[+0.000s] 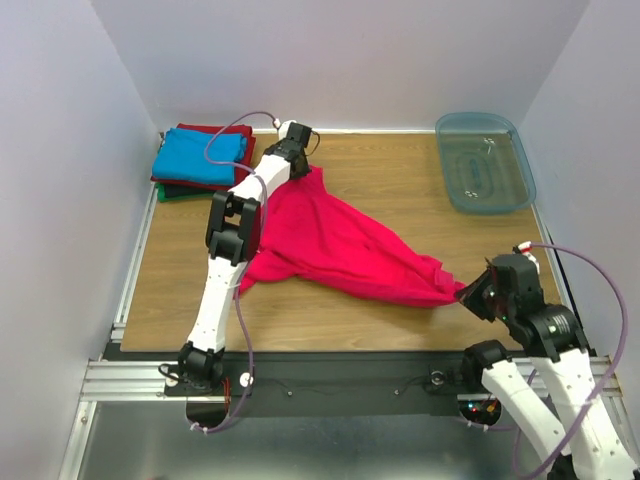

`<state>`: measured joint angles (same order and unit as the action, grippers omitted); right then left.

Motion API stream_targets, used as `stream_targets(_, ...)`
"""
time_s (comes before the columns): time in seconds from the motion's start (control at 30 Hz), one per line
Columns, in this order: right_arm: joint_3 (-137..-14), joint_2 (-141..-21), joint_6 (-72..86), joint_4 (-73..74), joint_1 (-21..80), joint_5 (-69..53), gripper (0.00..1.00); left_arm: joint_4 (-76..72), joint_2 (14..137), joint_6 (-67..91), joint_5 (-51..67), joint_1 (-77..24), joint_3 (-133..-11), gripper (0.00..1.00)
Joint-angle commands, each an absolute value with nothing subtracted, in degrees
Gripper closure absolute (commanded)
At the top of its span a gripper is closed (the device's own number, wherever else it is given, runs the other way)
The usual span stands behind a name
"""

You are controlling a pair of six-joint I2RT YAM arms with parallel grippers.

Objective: Fold and stack the t-shirts
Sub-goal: Flatten the tshirt out

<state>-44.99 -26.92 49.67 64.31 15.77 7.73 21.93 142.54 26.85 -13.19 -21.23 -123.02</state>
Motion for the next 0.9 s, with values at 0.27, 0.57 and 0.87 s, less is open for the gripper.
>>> stream_targets(0.27, -44.8, -34.3, 47.4, 54.4, 15.7, 22.1, 1.0, 24.4, 118.8, 22.5, -7.3, -20.1, -115.3, 0.07)
stream_targets(0.57, -43.9, -36.0, 43.9, 49.8, 15.7, 23.8, 1.0, 17.1, 78.3, 34.4, -14.8, -21.9, -63.7, 0.06)
stream_targets(0.87, -42.5, -34.6, 42.6, 48.4, 15.7, 21.4, 1.0, 15.0, 70.9, 40.2, -14.6, -22.1, -43.0, 0.09)
